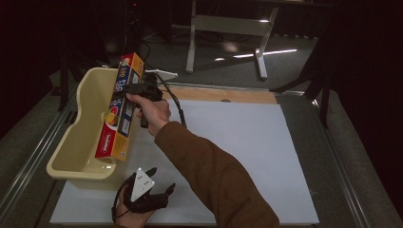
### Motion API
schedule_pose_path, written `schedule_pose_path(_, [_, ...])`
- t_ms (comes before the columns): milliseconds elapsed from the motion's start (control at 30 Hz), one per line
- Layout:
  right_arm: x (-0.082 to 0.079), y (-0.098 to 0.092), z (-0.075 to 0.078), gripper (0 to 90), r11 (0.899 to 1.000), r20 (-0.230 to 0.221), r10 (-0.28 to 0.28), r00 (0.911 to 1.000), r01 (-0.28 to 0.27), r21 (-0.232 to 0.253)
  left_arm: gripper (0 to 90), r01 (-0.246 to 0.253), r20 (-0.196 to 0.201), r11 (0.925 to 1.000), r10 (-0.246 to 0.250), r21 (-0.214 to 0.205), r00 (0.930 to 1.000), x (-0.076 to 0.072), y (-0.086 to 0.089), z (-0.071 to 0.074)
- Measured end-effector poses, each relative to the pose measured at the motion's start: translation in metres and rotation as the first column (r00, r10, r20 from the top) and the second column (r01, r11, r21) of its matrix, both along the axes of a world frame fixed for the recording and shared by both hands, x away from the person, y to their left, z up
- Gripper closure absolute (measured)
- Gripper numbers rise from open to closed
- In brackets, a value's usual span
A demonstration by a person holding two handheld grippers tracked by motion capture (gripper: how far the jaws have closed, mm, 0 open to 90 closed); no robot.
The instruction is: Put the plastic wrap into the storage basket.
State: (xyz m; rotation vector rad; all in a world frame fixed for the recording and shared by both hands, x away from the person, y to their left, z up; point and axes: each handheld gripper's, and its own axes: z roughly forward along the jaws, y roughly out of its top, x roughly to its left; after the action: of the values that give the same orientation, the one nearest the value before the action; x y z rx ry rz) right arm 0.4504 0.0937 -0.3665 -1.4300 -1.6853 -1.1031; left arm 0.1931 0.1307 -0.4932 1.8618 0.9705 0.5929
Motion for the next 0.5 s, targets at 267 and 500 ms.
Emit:
schedule_pose_path(267, [-0.002,0.018,-0.008,39.8,0.999,0.006,-0.02,0.9998,0.02,-0.044,21.4,-0.005,-0.002,1.0,0.005,-0.003,1.0,0.0,0.002,0.0])
schedule_pose_path(500, [-0.01,0.029,-0.008,39.6,0.997,0.015,-0.01,0.9998,0.011,-0.074,21.4,-0.006,-0.001,1.0,0.006,-0.007,1.0,-0.001,0.003,0.0])
